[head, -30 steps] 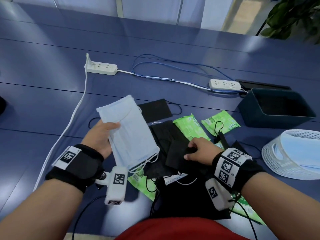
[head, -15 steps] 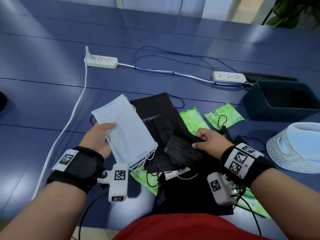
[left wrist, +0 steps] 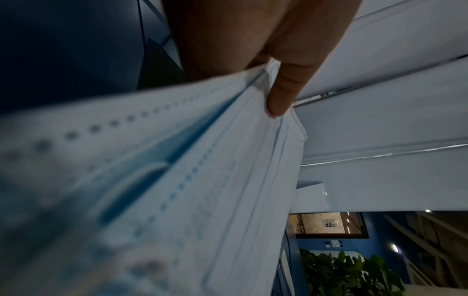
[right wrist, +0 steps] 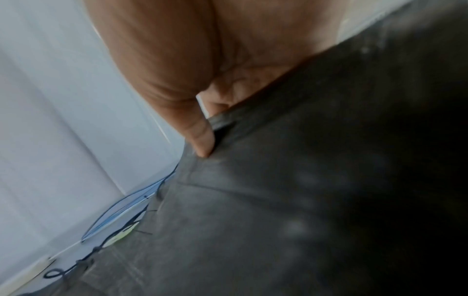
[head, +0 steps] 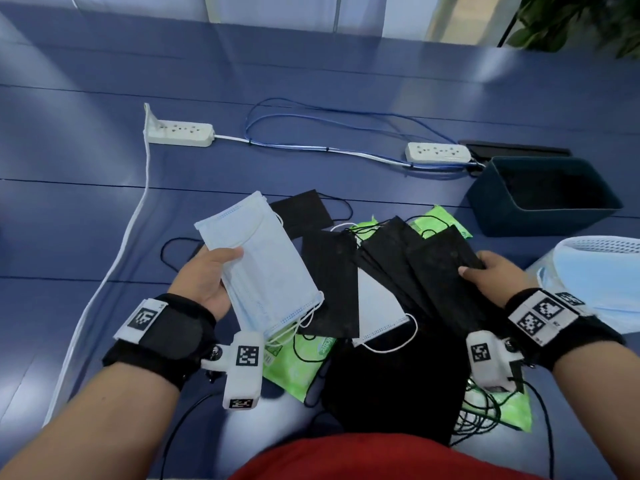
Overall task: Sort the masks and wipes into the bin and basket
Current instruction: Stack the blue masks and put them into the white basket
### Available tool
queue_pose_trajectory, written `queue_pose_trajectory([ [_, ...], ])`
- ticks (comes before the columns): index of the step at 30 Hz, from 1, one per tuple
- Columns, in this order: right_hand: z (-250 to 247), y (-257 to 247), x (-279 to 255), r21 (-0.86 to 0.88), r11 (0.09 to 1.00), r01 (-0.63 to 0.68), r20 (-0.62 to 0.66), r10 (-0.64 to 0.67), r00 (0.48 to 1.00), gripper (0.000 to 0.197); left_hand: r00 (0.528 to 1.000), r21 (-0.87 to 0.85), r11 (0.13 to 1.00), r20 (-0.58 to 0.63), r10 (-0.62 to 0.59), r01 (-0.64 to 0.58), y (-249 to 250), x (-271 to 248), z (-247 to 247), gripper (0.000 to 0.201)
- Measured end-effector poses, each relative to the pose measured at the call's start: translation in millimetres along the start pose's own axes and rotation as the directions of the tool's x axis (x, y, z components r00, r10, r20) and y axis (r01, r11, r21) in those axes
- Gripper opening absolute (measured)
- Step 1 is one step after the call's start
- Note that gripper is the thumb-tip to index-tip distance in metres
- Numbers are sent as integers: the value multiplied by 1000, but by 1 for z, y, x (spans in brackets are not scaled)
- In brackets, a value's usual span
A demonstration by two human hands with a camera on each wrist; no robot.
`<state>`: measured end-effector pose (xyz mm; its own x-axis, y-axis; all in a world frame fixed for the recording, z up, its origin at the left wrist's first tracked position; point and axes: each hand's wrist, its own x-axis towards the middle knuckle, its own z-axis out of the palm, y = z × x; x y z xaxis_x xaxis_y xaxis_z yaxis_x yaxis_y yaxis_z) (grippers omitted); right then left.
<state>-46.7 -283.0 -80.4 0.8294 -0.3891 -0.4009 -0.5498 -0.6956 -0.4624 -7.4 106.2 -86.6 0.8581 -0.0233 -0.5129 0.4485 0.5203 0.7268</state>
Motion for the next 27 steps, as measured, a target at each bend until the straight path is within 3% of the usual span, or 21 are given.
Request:
queue_pose_trajectory([
  [3, 3, 8, 1, 11, 995, -95, -125, 95, 988, 17, 1000, 38, 999, 19, -3, 2, -1, 0, 7, 45],
  [7, 3, 6, -5, -20, 991, -130, -140, 126, 982, 30, 1000, 66, 998, 29, -12, 10, 0, 1, 10, 45],
  [11, 3, -16, -16, -87, 995, 42, -265, -64, 962, 38, 1000, 80, 997, 22, -16, 15, -2, 2, 12, 44],
  [13, 10, -33, -21, -58, 981, 185, -167, -192, 967, 16, 999, 88, 996, 21, -26, 24, -4, 2, 14, 43],
  [15, 21, -46, -28, -111, 963, 244, 99, -234, 967, 4, 999, 106, 994, 28, -37, 34, -6, 3, 16, 43],
  [17, 34, -52, -29, -190, 946, 264, 328, -192, 925, 12, 998, 119, 992, 35, -47, 42, -7, 5, 17, 44],
  [18, 41, -53, -28, -221, 941, 257, 373, -162, 914, 18, 998, 127, 991, 35, -49, 44, -8, 6, 18, 44],
  [22, 60, -52, -23, -285, 936, 207, 301, -118, 946, 32, 996, 152, 987, 55, -65, 56, -8, 6, 22, 45],
  [27, 75, -57, -22, -220, 967, 127, 267, -66, 961, 37, 996, 170, 983, 50, -77, 68, -10, 8, 20, 45],
])
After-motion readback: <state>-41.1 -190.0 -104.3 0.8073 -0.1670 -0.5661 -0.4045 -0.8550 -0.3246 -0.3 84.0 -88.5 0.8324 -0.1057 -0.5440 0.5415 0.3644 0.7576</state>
